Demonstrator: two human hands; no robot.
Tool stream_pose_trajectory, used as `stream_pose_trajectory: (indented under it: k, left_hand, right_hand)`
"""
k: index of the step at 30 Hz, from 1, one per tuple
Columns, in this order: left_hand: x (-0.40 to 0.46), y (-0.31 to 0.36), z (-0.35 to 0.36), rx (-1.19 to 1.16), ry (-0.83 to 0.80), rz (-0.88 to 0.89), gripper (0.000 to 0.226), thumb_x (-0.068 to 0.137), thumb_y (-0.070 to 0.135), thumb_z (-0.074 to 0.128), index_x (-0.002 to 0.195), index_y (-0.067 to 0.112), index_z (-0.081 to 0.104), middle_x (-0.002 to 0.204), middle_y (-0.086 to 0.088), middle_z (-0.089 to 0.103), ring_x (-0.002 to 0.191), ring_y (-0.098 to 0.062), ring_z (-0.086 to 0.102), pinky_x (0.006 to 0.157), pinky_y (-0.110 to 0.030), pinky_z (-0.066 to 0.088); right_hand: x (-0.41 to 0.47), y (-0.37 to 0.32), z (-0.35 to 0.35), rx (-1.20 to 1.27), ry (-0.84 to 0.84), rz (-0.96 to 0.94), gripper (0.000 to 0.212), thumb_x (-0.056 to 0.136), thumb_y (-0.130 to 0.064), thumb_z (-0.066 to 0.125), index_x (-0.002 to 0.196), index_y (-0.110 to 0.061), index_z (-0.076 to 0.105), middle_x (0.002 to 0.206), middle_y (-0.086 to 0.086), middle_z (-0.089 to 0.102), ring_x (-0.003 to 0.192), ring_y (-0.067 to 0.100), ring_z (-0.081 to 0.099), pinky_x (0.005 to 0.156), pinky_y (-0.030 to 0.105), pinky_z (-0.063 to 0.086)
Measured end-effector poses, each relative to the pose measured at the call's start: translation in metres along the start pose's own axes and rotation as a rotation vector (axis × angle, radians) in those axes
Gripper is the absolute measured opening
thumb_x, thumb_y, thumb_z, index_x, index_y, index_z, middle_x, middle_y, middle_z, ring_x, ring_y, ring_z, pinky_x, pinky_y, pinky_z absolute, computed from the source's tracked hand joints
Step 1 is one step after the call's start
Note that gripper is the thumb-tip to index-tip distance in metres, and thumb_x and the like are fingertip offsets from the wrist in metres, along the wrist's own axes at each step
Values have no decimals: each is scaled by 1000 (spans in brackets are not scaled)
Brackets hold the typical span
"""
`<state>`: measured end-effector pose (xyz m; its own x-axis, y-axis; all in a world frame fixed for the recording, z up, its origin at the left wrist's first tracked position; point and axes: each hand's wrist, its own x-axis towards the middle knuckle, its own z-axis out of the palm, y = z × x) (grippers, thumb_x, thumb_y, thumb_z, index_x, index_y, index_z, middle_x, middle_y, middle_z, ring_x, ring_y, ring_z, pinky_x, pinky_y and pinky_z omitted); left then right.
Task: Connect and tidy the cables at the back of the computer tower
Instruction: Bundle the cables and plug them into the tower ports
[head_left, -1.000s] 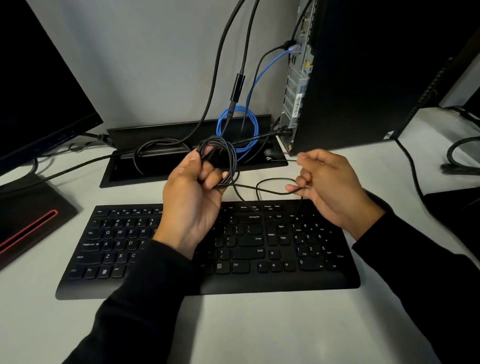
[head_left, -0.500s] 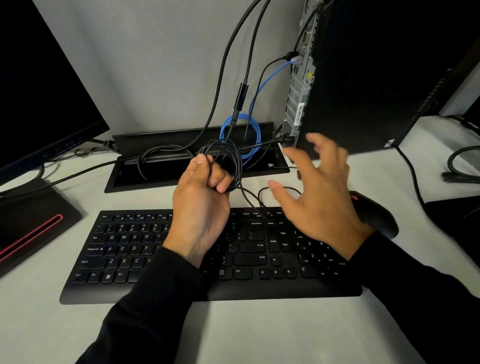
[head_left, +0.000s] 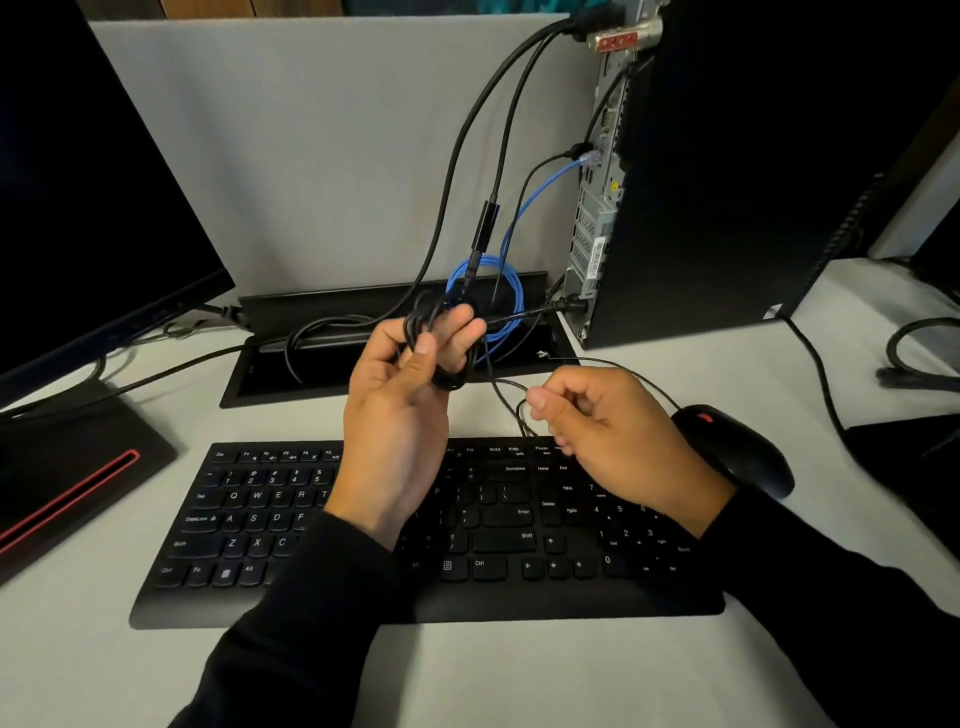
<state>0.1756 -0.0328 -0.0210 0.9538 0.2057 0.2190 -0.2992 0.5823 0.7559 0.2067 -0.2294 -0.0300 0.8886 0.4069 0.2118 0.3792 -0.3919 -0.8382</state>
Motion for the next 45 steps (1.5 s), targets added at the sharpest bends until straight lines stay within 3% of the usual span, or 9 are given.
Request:
stream_pose_trajectory:
  k: [5,10,13,20,26,32,34,39,45]
  left_hand:
    - [2,-3,1,-31,21,-3,20,105,0,41,96,10,57,82,-7,62,67,-15,52,80,-31,53]
    - [2,-8,7,-142,93,-103,8,101,15,47,93,13,50,69,-1,41,59,-12,34,79,-31,42]
    - [-1,-10,10,-132,149,-123,24,92,37,65,90,19,49,67,3,34,62,-12,35,87,-33,40]
    - [-4,-9,22,-65,272,-145,24,107,18,46,83,17,49,56,0,44,59,-16,57,78,-31,45]
    - [-5,-9,20,85,176,-141,17,105,16,50,95,19,62,117,-18,74,118,-30,68,110,-38,45]
    - [-5,-14,14,262,98,-96,16,106,23,47,105,16,61,131,-11,68,100,-22,73,108,-42,49]
    - [-7,-17,12,375,74,-73,28,101,32,49,116,13,64,127,-5,71,85,-16,72,106,-45,49]
    - [-10,-22,10,532,26,-33,39,103,35,47,136,20,59,93,-3,76,67,-14,52,75,-24,47]
    - [-13,-21,10,726,-6,-33,28,109,22,42,102,14,68,58,9,40,55,-5,37,57,-15,35]
  right_hand:
    - [2,-2,0,186,-40,102,7,96,-9,69,92,-13,65,78,7,67,68,24,67,65,34,60]
    - [4,-13,-6,398,21,18,9,90,-8,70,85,-11,64,66,1,55,53,9,45,55,22,40]
    - [2,-16,-10,213,62,-65,18,94,-16,74,81,-8,66,58,0,50,52,9,43,56,21,40]
    - [1,-20,-14,-257,-32,-117,16,100,-23,65,88,-25,76,51,4,49,50,19,50,59,26,45]
    - [-3,-26,-10,-331,-7,-79,6,90,-20,71,95,-23,68,71,-10,69,56,9,63,61,23,53]
    - [-1,-32,-14,-267,43,-175,14,96,-33,70,101,-25,80,82,-12,72,81,1,68,79,13,54]
    - [1,-36,-18,-252,142,-264,13,97,-24,70,95,-19,81,75,-16,69,73,1,65,67,7,45]
    - [1,-38,-21,-174,257,-374,17,100,-22,67,89,-16,79,74,-10,69,66,13,64,60,31,50]
    - [5,-33,-31,-188,433,-352,26,103,-22,63,85,-9,75,65,-4,58,59,10,51,56,24,38]
